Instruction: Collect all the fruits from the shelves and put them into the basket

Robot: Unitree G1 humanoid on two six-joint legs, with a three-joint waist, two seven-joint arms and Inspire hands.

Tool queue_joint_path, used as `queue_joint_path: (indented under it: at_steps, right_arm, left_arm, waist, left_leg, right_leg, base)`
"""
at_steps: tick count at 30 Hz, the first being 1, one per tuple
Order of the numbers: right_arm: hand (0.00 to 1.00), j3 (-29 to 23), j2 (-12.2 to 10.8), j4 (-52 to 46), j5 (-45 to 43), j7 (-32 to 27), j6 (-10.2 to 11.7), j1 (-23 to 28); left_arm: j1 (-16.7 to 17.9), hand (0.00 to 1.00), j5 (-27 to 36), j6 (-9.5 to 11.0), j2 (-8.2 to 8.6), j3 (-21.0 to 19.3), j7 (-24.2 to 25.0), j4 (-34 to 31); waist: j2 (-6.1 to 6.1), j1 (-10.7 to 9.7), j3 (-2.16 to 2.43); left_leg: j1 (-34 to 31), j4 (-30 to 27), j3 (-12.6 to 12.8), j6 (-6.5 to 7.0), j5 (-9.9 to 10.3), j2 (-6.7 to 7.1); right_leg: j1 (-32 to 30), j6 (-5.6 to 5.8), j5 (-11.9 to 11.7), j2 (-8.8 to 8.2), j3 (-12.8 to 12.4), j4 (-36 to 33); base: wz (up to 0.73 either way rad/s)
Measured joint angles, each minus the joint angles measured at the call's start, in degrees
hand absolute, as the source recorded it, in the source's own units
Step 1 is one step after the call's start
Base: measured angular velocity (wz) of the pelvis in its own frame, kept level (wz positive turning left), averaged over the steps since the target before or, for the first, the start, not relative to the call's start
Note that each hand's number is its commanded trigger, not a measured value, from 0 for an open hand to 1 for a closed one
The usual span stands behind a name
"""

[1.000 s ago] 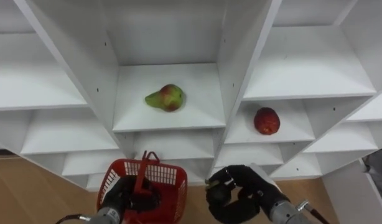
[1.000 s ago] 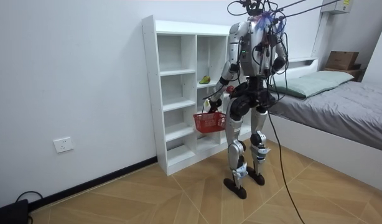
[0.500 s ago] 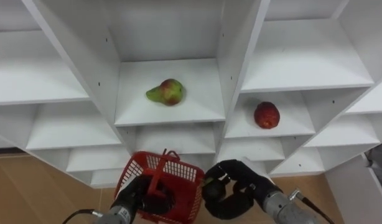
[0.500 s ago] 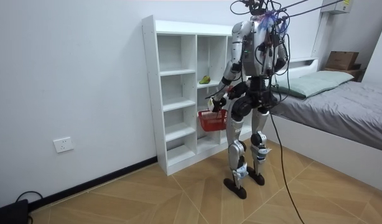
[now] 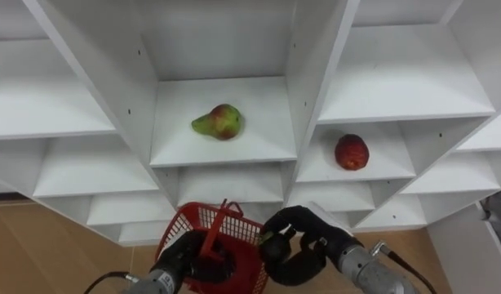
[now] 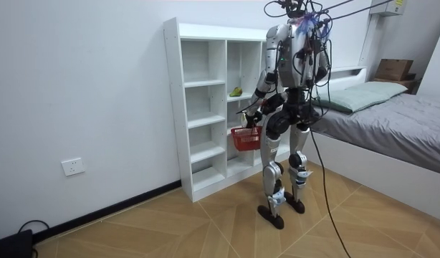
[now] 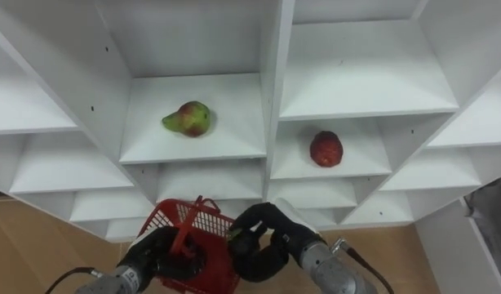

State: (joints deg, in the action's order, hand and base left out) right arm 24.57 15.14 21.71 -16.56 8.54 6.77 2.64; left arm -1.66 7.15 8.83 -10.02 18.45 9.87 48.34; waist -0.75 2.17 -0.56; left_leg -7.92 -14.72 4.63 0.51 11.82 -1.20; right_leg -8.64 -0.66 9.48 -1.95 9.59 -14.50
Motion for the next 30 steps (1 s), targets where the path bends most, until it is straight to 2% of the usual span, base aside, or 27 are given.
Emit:
queue_joint_path:
  at_steps: [9,20,30]
  right_arm:
    - [1.0,1.3,0.1,0.9,-0.8,-1.5,0.1,-0.1]
    - [1.0,2.4,-0.1,3.0,-1.0,-2.4,0.1,-0.4]
    - [1.0,3.1,-1.0,4.9,-1.0,-2.3,0.2,-1.3]
  left_arm:
    - [0.1,1.0,0.0,0.0,-0.18,1.6,1.9,0.0]
    - [-0.1,1.0,0.0,-0.1,-0.1,3.5,3.1,-0.1]
    - [-0.1,1.0,0.0,0.0,-0.13,4.1,3.4,-0.5]
  waist:
    - [0.6,0.1,-0.34]
    - [0.84,1.2,-0.29]
    - [0.84,1.1,-0.31]
  left_leg:
    - [-0.4,-0.1,-0.1,0.0,0.0,0.0]
    - [-0.3,0.0,-0.1,0.0,0.0,-0.03]
    - [0.0,0.0,-0.1,-0.01,0.0,-0.02]
  right_leg:
    - [-0.1,-0.03,0.0,0.0,0.2,0.3]
    - [-0.1,-0.05,0.0,0.04,0.1,0.3]
    - [0.1,-0.05,0.0,-0.03,0.2,-0.3]
  base:
    - [0.0]
    - [0.0]
    - [0.0]
